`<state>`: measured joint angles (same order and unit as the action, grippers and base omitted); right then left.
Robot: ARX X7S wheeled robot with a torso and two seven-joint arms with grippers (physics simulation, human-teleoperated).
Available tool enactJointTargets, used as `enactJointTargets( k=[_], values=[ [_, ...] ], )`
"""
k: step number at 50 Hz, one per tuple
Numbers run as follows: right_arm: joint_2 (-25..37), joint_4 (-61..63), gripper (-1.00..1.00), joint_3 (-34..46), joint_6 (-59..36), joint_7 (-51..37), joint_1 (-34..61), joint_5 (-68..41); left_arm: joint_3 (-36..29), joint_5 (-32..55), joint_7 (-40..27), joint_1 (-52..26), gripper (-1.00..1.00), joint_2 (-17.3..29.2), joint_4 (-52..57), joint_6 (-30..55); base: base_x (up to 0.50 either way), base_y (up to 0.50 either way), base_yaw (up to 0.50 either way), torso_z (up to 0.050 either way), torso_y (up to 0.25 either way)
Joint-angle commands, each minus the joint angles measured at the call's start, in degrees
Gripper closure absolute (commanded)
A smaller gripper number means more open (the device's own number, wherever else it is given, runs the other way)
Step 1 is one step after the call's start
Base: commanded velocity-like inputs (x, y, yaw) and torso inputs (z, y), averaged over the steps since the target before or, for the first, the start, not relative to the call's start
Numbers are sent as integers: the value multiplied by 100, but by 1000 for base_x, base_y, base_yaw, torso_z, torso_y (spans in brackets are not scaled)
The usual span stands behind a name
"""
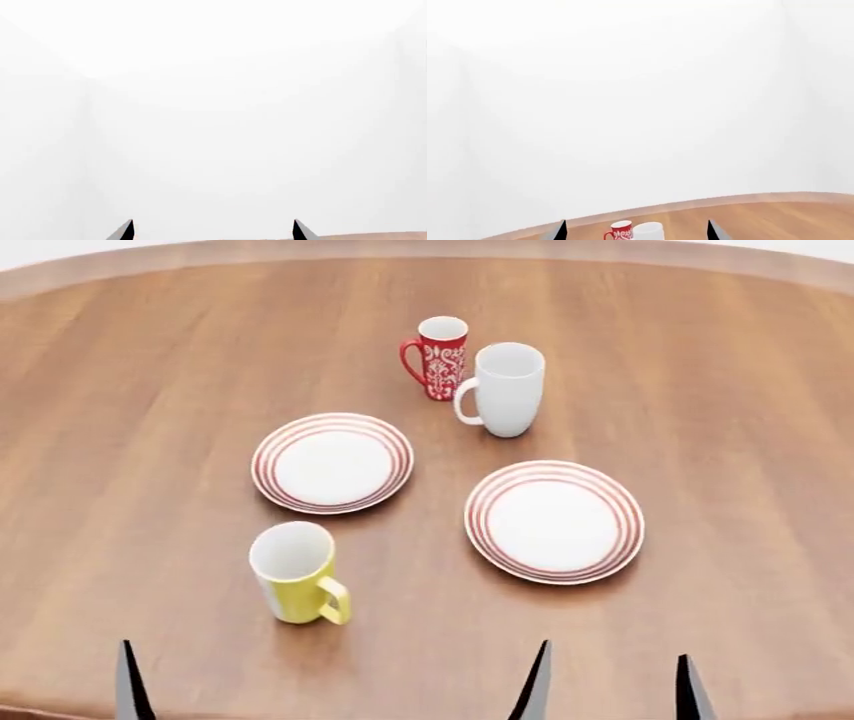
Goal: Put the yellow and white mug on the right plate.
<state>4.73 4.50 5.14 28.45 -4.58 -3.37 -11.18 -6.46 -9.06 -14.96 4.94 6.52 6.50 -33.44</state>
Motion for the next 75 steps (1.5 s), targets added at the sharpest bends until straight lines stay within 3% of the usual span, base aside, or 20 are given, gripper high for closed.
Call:
enactJointTargets(
  k=[1, 8, 46, 53, 59, 67, 75],
  values=[
    [3, 70, -100, 10, 268, 66, -48, -32, 18, -218, -37, 55, -100, 2, 61, -309, 0, 0, 0, 0, 0],
    [70, 69, -100, 117, 347, 84, -67, -48, -62, -211, -59, 57, -100, 53, 29, -300, 1, 0, 0, 0, 0],
    [343, -9, -100, 483, 116, -77, -14, 65, -317, -224, -229, 65, -100, 258, 28, -262, 457, 0, 0, 0, 0],
    [830, 263, -100, 932, -901, 405, 183, 187, -334, -208, -275, 51, -100, 282, 23, -247, 0, 0, 0, 0, 0],
    [1830, 1043, -100, 1707, -2273, 1707, 588, 222, -358, -163, -305, 56, -100, 301, 36, -237, 0, 0, 0, 0, 0],
    [2090, 1403, -100, 1954, -4260, 2332, 1575, -432, -397, -135, -339, 42, -100, 334, -3, -239, 0, 0, 0, 0, 0],
    [2277, 1442, -100, 2367, -5124, 2920, 2161, -578, -457, -114, -349, 47, -100, 372, -24, -238, 0, 0, 0, 0, 0]
  ],
)
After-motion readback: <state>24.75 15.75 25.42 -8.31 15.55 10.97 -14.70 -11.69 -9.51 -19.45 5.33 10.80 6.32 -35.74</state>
